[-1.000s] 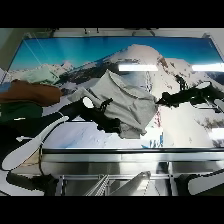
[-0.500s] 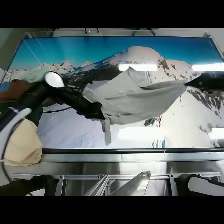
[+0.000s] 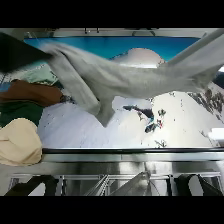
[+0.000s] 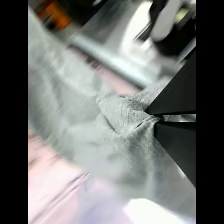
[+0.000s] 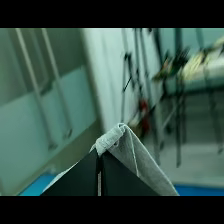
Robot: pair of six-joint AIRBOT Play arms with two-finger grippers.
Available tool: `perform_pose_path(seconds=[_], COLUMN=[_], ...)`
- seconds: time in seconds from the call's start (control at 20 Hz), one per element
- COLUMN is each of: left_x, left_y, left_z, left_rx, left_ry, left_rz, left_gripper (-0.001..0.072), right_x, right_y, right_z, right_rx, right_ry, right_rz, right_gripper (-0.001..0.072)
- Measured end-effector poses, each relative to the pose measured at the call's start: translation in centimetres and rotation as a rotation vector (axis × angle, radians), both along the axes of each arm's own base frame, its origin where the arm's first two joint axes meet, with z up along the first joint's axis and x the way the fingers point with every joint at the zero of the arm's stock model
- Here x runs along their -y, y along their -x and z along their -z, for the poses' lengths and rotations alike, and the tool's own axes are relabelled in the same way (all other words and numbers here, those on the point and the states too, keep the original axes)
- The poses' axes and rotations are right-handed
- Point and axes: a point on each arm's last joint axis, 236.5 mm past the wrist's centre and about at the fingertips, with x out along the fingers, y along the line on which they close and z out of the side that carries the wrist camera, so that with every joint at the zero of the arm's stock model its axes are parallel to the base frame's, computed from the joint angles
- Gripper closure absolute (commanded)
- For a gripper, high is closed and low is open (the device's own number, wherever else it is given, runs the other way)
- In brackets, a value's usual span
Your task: Fold the shirts.
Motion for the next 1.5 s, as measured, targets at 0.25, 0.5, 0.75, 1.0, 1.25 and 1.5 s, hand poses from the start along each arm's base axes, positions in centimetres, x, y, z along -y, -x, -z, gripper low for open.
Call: perform_pose_path(seconds=[0.25,0.5,0.75,1.0,1.25,1.5], left_x=[-5.8,-6.8,-3.9,-3.5,-6.6,-6.5], left_y=[0.9,-4.3,-10.8,-18.5,-22.4,-17.3], left_z=[-6.1,1.9,15.9,28.9,34.6,36.4], left_rx=[0.234,-0.047,-0.474,-0.812,-1.038,-1.168], left_ry=[-0.067,-0.044,0.014,0.099,0.174,0.122], left_rz=[-0.265,-0.142,0.105,0.122,0.029,0.076], left_gripper=[0.0678,0.0677,0.0675,0.0439,0.0679,0.0705], right_x=[1.4,3.6,2.7,3.1,6.4,9.7], right_y=[3.9,-3.5,-12.9,-19.8,-21.1,-13.8], right_z=[-3.7,5.7,23.1,37.4,38.6,46.0], right_rx=[0.143,-0.192,-0.595,-0.824,-0.838,-1.189], right_ry=[0.077,0.014,-0.111,-0.171,-0.160,-0.136], right_rz=[0.248,0.121,-0.075,-0.044,-0.019,-0.018], right_gripper=[0.0700,0.0699,0.0699,0.0276,0.0278,0.0278])
